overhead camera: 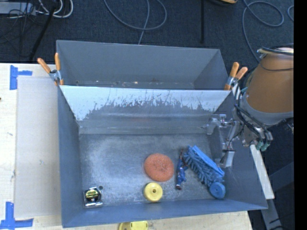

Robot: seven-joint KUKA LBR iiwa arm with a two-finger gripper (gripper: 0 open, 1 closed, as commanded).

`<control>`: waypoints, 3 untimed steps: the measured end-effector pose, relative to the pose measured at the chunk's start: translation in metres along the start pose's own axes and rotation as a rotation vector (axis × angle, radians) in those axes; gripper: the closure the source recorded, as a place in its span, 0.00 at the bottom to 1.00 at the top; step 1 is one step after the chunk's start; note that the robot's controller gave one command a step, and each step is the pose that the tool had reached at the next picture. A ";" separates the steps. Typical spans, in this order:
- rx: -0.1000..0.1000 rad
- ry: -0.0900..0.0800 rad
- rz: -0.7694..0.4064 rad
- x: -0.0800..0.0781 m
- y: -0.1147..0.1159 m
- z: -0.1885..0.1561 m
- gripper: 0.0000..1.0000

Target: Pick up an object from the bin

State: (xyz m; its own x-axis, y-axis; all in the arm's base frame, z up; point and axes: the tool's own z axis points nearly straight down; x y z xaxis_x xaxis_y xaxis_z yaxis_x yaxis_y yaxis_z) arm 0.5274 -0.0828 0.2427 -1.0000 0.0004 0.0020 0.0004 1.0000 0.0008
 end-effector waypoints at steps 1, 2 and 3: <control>0.000 -0.005 0.089 -0.011 -0.020 0.040 0.00; -0.001 0.000 0.346 -0.022 -0.046 0.077 0.00; 0.000 0.002 0.315 -0.021 -0.056 0.104 0.00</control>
Offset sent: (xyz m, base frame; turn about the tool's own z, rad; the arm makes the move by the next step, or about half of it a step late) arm 0.0247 -0.0518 -0.0827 0.3576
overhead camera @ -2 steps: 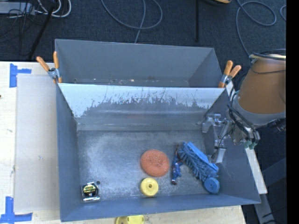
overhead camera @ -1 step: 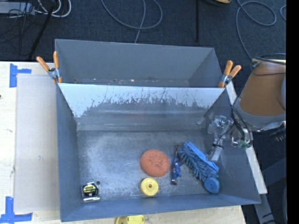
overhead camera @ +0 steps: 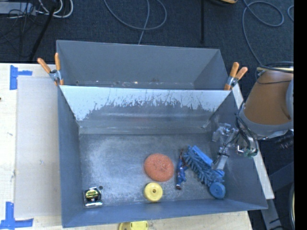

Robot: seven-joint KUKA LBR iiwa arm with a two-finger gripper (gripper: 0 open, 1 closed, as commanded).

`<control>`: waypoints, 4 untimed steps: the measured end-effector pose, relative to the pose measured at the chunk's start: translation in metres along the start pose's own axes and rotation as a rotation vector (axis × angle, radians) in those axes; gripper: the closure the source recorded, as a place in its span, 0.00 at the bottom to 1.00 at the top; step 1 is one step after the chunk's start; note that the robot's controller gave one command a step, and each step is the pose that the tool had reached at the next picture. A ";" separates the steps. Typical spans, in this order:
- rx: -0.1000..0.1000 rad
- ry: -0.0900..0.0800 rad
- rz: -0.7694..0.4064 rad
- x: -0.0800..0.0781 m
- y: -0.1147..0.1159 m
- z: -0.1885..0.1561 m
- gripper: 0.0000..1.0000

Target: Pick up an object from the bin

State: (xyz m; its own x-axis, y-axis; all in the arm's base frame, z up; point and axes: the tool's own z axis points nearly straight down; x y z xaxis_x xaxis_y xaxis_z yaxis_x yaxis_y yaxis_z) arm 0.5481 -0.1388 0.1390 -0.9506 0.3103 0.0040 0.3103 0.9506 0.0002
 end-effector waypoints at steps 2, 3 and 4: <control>0.000 -0.007 0.182 0.003 0.002 0.068 1.00; -0.001 -0.007 0.182 0.003 0.002 0.068 1.00; 0.000 -0.004 0.181 0.004 0.002 0.066 1.00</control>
Offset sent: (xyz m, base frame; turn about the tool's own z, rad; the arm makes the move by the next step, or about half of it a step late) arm -0.0038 0.0033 -0.0690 0.1845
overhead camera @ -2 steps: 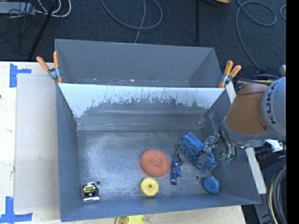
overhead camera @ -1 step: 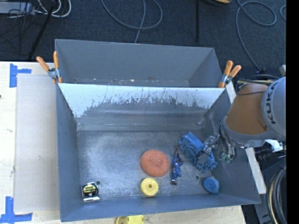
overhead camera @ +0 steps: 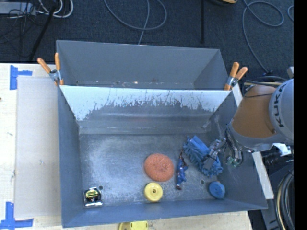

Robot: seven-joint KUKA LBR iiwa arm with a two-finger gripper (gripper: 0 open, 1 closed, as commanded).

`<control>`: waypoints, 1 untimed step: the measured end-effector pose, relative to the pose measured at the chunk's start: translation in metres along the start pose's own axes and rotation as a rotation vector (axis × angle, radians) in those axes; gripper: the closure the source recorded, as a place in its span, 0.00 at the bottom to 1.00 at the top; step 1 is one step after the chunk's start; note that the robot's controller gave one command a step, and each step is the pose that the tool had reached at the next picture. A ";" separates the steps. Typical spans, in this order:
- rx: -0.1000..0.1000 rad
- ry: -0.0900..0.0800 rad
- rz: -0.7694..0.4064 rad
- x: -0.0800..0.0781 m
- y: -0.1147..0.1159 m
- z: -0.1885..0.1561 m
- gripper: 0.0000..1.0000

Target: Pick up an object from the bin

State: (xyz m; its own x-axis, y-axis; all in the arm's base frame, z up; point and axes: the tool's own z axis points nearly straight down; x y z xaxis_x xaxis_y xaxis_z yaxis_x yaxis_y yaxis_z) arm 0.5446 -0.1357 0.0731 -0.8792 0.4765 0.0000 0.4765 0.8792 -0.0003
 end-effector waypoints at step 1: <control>0.002 0.010 -0.001 0.003 -0.001 -0.019 1.00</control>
Offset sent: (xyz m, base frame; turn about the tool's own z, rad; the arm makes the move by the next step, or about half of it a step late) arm -0.0001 0.0000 0.0468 0.0000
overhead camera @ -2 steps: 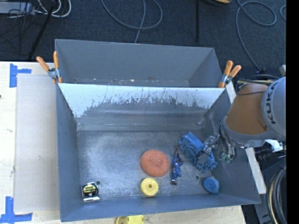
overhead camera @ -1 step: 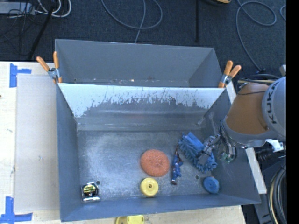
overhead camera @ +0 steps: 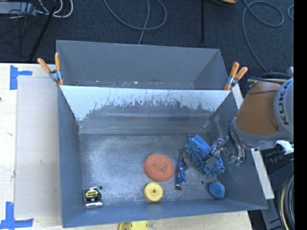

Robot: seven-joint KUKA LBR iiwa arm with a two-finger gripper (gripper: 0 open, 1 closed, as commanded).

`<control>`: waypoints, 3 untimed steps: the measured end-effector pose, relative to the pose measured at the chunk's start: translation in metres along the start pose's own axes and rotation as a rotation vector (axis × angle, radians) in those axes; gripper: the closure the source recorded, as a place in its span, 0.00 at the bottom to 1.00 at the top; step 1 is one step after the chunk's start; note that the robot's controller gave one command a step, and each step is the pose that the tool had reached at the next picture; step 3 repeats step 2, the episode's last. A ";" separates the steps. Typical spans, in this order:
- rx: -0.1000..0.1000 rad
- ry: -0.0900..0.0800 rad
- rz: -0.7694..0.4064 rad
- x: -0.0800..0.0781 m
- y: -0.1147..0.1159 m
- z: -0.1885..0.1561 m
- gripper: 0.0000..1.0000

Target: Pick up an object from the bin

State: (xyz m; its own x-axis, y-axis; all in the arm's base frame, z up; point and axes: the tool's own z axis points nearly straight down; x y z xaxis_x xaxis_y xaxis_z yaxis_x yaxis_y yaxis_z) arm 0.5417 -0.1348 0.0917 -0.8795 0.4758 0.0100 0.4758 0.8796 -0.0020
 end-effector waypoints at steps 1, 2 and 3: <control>-0.003 -0.010 -0.001 -0.003 0.001 -0.017 1.00; -0.003 -0.012 -0.002 -0.003 0.001 -0.024 1.00; -0.003 -0.012 -0.002 -0.003 0.001 -0.024 1.00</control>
Offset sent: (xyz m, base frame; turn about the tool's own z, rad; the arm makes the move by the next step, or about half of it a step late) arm 0.0000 0.0001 0.0393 0.0000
